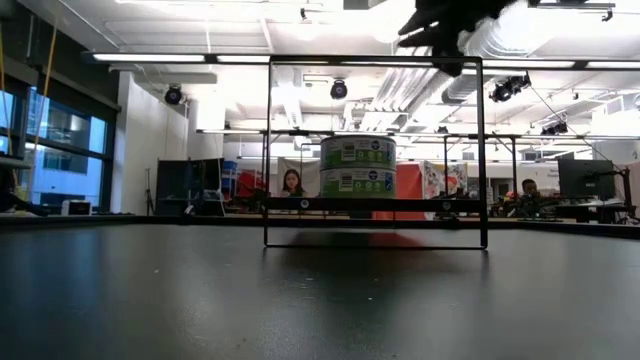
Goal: Stack canned seafood by type on shelf
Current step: Put the red tuna can on the shelf
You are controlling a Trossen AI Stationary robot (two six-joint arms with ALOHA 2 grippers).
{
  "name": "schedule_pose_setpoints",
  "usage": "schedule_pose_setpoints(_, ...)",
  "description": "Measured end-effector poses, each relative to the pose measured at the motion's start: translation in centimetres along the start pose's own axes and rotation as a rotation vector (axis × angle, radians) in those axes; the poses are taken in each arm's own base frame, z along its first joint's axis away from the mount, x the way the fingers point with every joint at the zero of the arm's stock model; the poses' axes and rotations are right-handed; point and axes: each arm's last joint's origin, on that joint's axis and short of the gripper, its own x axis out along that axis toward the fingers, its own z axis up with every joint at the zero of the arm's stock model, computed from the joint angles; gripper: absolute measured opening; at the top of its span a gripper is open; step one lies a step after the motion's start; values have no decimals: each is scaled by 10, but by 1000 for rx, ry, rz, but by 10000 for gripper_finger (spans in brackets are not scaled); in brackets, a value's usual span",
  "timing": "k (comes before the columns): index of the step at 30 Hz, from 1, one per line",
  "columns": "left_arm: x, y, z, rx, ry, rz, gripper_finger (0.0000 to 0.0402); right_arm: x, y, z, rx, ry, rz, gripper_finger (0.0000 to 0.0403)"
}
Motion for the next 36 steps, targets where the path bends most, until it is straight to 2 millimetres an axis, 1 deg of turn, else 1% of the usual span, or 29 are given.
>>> schedule_pose_setpoints(1, 4, -5, -8, -6, 21, -24, 0, -2, 6, -4, -9, 5, -16, 35)
schedule_pose_setpoints(2, 9, -10, -16, -7, 28, -35, 0, -5, 13, -8, -9, 8, -31, 21)
schedule_pose_setpoints(5, 28, -19, -38, -11, 14, -58, 0, -13, 34, -25, 47, 15, -95, 20)
schedule_pose_setpoints(8, 47, -23, -57, -8, 3, -44, 0, -17, 57, -45, 105, 19, -167, 4)
schedule_pose_setpoints(11, 58, -30, -71, 53, -37, -43, 0, -18, 82, -65, 183, -14, -184, 5)
schedule_pose_setpoints(13, 68, -32, -80, 119, -11, 0, 0, -16, 95, -78, 238, -44, -204, 2)
schedule_pose_setpoints(15, 79, -32, -87, 170, 22, 52, 0, -14, 106, -91, 284, -68, -228, 1)
schedule_pose_setpoints(19, 97, -33, -93, 192, 49, 115, 0, -6, 122, -114, 332, -49, -246, 0)
schedule_pose_setpoints(24, 108, -34, -92, 188, 61, 145, 0, 6, 133, -137, 318, 15, -259, 0)
schedule_pose_setpoints(28, 113, -36, -85, 185, 9, 149, 0, 12, 142, -155, 262, 107, -248, 0)
schedule_pose_setpoints(32, 122, -39, -61, 196, -135, 125, 0, 16, 150, -183, 212, 286, -252, 0)
schedule_pose_setpoints(36, 138, -40, -27, 213, -244, 106, 0, 19, 158, -213, 185, 355, -291, 0)
